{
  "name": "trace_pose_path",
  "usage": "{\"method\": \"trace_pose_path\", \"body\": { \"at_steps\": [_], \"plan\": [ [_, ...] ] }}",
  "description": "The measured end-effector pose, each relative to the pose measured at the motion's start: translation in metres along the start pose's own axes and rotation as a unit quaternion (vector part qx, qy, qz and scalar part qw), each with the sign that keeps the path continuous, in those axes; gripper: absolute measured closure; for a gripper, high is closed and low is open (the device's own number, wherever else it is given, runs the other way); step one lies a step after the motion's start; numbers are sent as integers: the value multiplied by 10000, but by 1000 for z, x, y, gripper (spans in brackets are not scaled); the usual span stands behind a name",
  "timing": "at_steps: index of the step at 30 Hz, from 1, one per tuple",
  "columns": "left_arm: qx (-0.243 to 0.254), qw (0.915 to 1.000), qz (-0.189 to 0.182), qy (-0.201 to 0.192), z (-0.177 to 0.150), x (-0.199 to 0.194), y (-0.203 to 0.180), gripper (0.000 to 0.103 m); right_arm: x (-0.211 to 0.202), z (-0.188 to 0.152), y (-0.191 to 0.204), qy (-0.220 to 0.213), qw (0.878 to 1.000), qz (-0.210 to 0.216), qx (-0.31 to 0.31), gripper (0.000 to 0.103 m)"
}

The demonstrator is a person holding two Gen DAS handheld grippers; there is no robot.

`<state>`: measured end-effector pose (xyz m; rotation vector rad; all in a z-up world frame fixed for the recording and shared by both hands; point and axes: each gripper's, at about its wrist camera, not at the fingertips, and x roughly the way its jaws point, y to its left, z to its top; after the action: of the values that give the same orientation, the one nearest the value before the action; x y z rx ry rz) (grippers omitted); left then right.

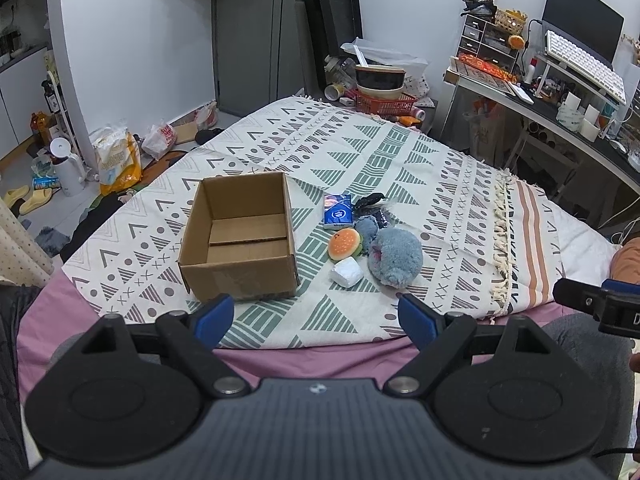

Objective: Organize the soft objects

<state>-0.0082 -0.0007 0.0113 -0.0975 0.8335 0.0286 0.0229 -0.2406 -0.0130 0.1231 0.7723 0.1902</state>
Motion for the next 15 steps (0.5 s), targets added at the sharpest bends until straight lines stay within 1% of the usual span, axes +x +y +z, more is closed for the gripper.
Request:
{"method": "trace_pose_path", "body": {
  "at_steps": [7, 10, 15],
  "plan": [
    [-118, 9999, -88, 18, 0, 8, 2, 15, 7, -3, 2, 28, 9999, 101, -2, 0],
    [-146, 9998, -86, -44, 0, 12, 3, 15, 15, -3, 0, 87, 9997, 196, 74, 0],
    [-186, 9997, -168, -10, 1, 27, 3, 15, 29, -5, -1, 68, 9995, 319, 13, 0]
  ]
}}
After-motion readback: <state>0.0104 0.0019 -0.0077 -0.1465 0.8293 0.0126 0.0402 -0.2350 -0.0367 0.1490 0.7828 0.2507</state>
